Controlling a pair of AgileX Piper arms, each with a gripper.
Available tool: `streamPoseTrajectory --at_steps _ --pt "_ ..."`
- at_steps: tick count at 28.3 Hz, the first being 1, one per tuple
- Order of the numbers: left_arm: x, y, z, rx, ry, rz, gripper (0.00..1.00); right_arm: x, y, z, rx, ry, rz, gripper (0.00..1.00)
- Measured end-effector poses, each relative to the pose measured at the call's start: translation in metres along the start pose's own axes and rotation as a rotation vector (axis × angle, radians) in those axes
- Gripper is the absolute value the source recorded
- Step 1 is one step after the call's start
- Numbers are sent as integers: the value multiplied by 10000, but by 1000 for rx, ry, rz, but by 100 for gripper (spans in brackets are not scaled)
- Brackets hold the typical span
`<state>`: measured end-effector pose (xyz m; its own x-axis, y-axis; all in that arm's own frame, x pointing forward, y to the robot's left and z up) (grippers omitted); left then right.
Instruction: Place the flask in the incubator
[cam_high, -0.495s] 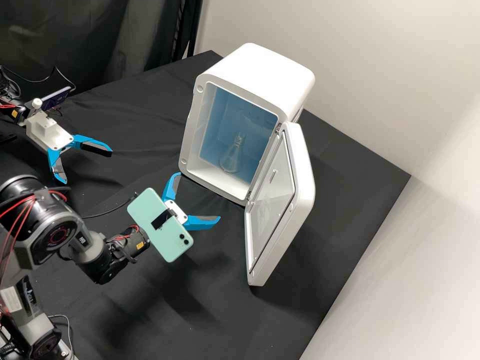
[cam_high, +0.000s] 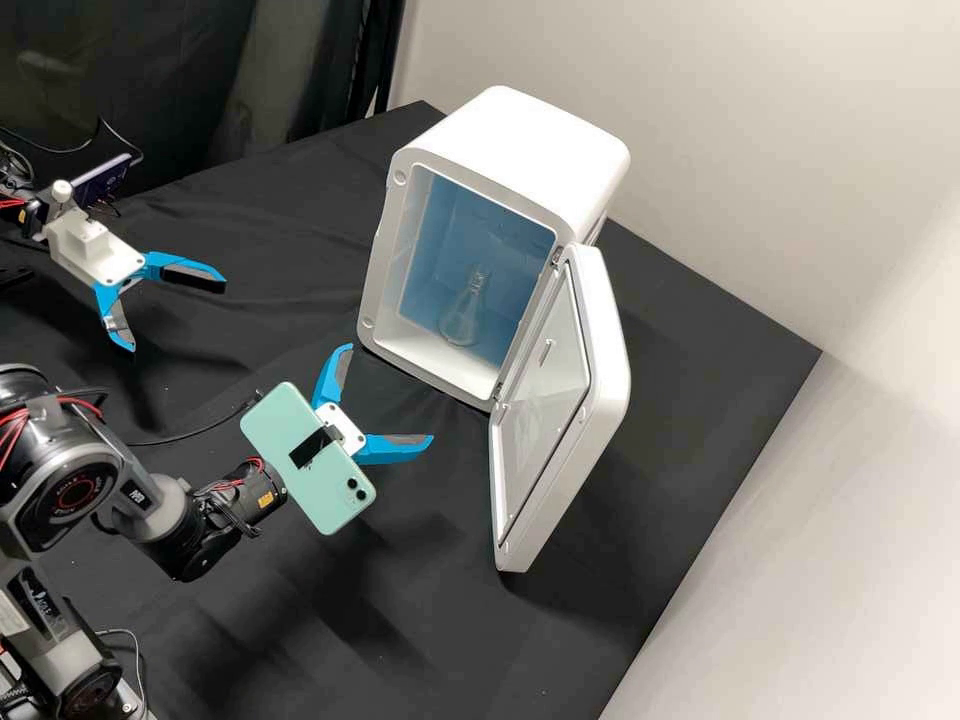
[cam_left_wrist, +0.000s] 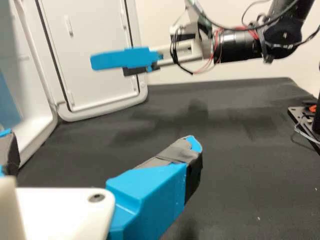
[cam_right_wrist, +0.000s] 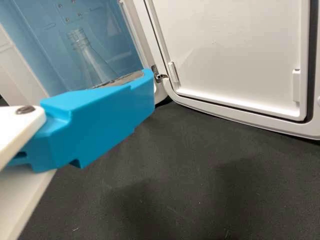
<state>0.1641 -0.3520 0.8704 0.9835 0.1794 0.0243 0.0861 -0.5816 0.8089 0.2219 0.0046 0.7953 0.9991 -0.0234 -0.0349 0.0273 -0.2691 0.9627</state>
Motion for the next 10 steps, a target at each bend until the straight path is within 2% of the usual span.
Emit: streamPoseTrajectory --at_steps 2,3,5,7,8,9,10 --pt "-27 76 28 23 0 33 100 0 0 0 0 0 0 100" --pt "-38 102 39 22 -1 45 100 0 0 0 0 0 0 100" --pt "-64 164 49 39 11 76 100 0 0 0 0 0 0 100" --pt "-123 248 -13 63 61 116 100 0 0 0 0 0 0 100" --pt "-147 290 -63 58 84 135 100 0 0 0 0 0 0 100" --pt "-163 326 -112 45 106 152 100 0 0 0 0 0 0 100" --pt "-181 373 -186 4 155 186 100 0 0 0 0 0 0 100"
